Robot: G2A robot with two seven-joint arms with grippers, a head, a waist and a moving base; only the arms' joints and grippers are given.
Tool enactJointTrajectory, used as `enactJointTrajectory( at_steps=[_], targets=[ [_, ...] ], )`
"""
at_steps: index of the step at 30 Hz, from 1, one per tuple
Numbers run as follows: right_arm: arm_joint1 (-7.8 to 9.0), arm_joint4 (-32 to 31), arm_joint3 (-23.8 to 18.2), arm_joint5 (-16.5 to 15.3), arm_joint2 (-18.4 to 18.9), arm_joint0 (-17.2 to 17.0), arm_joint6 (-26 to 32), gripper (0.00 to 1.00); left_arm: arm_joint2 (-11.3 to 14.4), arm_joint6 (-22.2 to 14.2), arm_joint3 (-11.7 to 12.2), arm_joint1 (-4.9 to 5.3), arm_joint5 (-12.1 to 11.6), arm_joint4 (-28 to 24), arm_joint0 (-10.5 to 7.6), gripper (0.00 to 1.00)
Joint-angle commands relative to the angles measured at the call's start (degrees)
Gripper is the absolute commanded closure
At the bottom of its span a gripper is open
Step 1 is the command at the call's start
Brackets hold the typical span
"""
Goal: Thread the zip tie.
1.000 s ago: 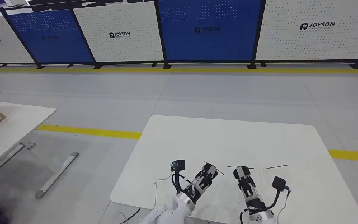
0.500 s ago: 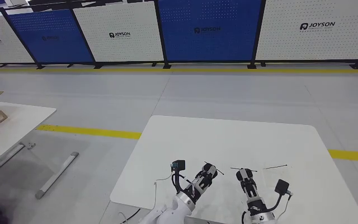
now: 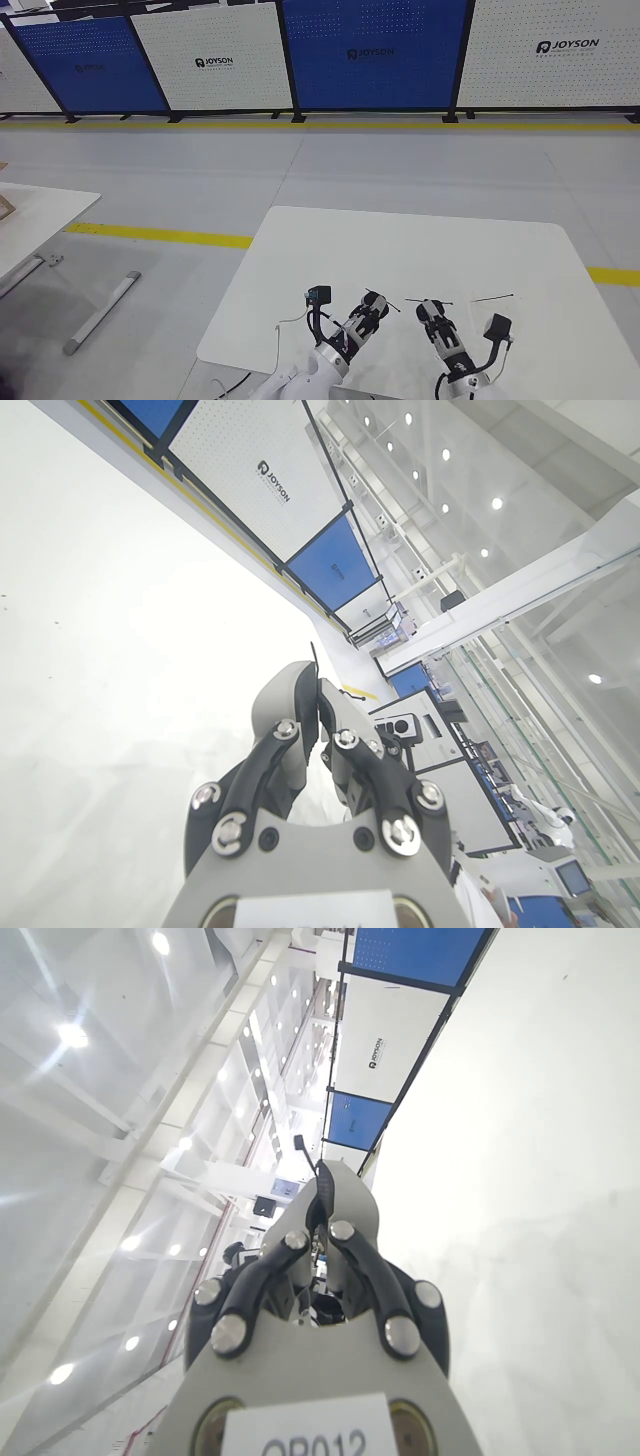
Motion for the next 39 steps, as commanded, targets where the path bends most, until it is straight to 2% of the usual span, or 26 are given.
enactJointTrajectory(
  at_steps=[1, 12, 14, 17, 28, 39],
  targets=[
    [-0.21, -0.4, 0.0, -0.1, 0.3, 0.0, -0.5, 1.00, 0.0, 0.0, 0.0, 0.00, 0.0, 0.0, 0.00, 1.00],
    [-0.26, -0.8, 0.1, 0.1, 0.3, -0.1, -0.6, 1.00, 0.0, 0.0, 0.0, 0.00, 0.0, 0.0, 0.00, 1.00],
    [-0.45, -2.1, 0.3, 1.9, 0.0, 0.1, 0.3, 1.00, 0.0, 0.0, 0.0, 0.00, 0.0, 0.0, 0.00, 1.00],
    [-0.85, -2.7, 0.4, 3.0, -0.3, 0.1, 0.7, 1.00, 0.0, 0.0, 0.0, 0.00, 0.0, 0.0, 0.00, 1.00],
    [-0.90, -2.3, -0.9, 0.2, 2.5, -4.2, 4.0, 1.00, 0.0, 0.0, 0.0, 0.00, 0.0, 0.0, 0.00, 1.00],
    [-1.16, -2.3, -1.5, 0.3, 3.0, -4.7, 3.5, 1.00, 0.0, 0.0, 0.0, 0.00, 0.0, 0.0, 0.00, 1.00]
  ],
)
